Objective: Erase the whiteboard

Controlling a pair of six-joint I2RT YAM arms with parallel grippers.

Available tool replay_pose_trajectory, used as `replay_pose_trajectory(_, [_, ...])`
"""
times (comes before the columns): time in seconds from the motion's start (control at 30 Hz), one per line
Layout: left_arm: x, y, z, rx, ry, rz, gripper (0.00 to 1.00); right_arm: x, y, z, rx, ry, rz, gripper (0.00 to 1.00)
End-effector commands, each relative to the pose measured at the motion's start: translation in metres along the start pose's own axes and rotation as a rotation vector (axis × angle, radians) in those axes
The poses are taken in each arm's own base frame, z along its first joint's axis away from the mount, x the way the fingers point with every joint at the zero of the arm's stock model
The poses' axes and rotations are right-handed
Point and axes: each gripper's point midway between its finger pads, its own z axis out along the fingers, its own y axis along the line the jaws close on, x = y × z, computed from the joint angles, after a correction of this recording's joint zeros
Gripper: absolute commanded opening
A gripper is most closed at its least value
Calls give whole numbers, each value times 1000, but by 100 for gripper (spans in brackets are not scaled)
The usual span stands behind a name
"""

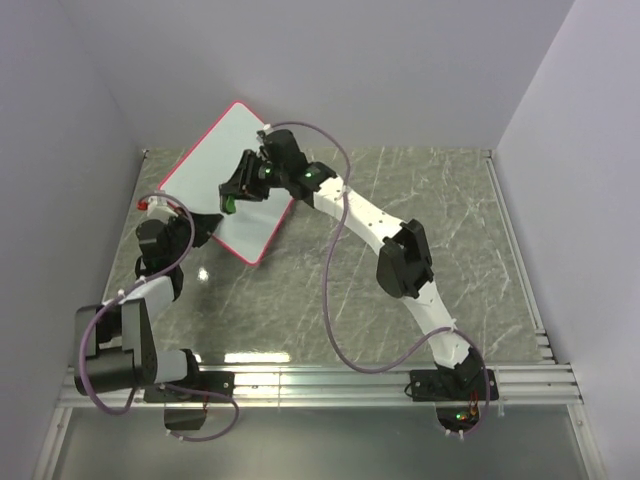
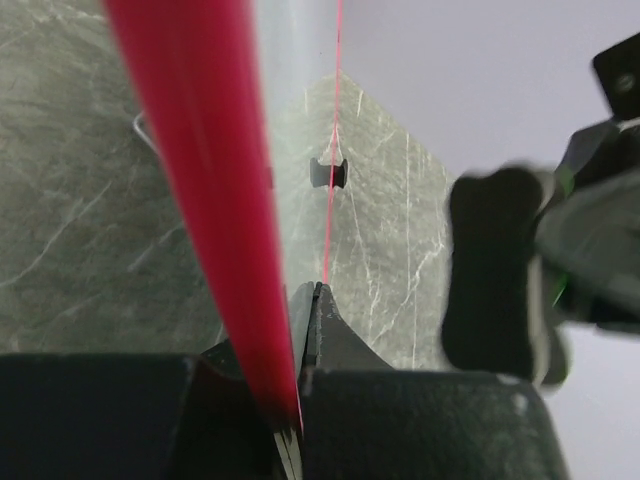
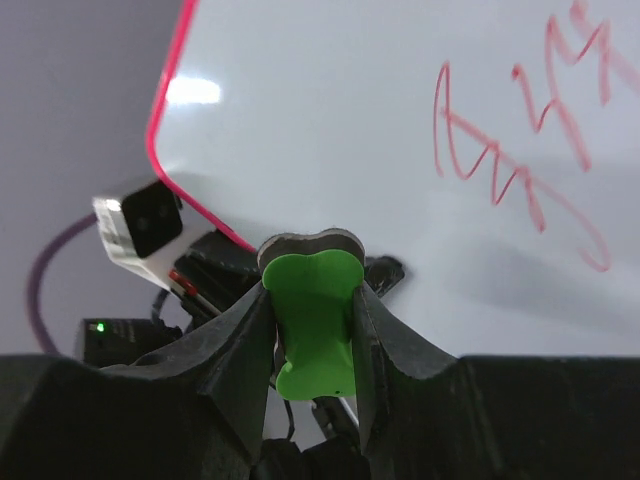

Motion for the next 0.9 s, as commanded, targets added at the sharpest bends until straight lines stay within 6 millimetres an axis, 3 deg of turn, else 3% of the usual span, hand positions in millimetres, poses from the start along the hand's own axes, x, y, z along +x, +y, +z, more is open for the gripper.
replay_pose_trajectory(0.0, [47, 103, -17, -412, 133, -15, 0, 11, 7, 15, -38, 7, 15, 0])
replay_pose_trajectory(0.13, [49, 96, -12, -380, 141, 8, 0, 17, -3, 32, 6, -8, 14, 0])
replay_pose_trajectory(0.23, [49, 88, -18, -351, 113, 28, 0, 4, -19, 37, 91, -97, 26, 0])
replay_pose_trajectory(0.4, [63, 77, -27, -369, 135, 97, 0, -35, -46, 32, 216, -266, 28, 0])
replay_pose_trajectory(0.53, [72, 71, -31, -378, 146, 128, 0, -66, -54, 21, 262, -383, 26, 0])
replay_pose_trajectory(0.67, [81, 63, -27, -366, 185, 171, 0, -81, -53, 15, 283, -450, 21, 0])
replay_pose_trajectory(0.77, [83, 59, -26, -356, 185, 186, 0, -76, -57, 23, 266, -429, 36, 0])
replay_pose_trajectory(0.87, [88, 55, -25, -345, 202, 207, 0, -51, -65, 41, 251, -343, 57, 0])
